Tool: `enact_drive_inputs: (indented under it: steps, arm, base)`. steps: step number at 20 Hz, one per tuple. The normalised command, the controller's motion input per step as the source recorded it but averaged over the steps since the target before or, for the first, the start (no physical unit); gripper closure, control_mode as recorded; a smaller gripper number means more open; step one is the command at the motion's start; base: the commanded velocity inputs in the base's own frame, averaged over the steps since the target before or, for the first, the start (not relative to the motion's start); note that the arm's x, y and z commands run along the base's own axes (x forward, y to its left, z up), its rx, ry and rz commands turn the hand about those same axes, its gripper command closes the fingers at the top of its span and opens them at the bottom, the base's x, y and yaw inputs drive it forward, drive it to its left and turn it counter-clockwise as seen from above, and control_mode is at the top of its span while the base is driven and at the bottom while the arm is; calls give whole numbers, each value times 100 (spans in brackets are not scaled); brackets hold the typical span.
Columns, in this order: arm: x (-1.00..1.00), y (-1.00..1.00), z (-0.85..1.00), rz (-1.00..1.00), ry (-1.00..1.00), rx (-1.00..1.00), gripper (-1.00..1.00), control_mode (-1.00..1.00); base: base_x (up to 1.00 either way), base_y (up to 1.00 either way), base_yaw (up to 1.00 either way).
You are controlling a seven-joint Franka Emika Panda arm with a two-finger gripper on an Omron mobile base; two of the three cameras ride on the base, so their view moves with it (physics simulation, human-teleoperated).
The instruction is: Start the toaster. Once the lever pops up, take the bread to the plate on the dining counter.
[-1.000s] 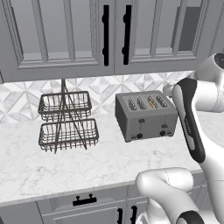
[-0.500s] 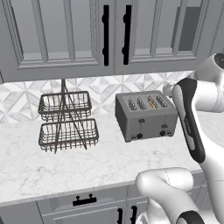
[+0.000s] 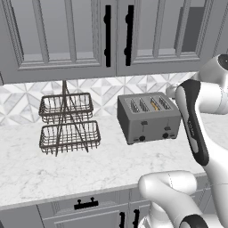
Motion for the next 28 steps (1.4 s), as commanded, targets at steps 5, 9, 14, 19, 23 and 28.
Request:
enact_drive_inputs:
  steps: [5, 9, 14, 19, 23, 28]
  arm:
    - [0, 0, 0, 0, 0, 0, -100, -100]
    - [0, 0, 0, 0, 0, 0, -100, -100]
    - [0, 0, 0, 0, 0, 0, -100, -100]
    - [0, 0, 0, 0, 0, 0, -100, -100]
    - [0, 0, 0, 0, 0, 0, -100, -100]
    - [0, 0, 0, 0, 0, 0, -100, -100]
  base:
    - [0, 0, 0]
    - [0, 0, 0]
    - [0, 0, 0]
    - [0, 0, 0]
    - [0, 0, 0]
    - [0, 0, 0]
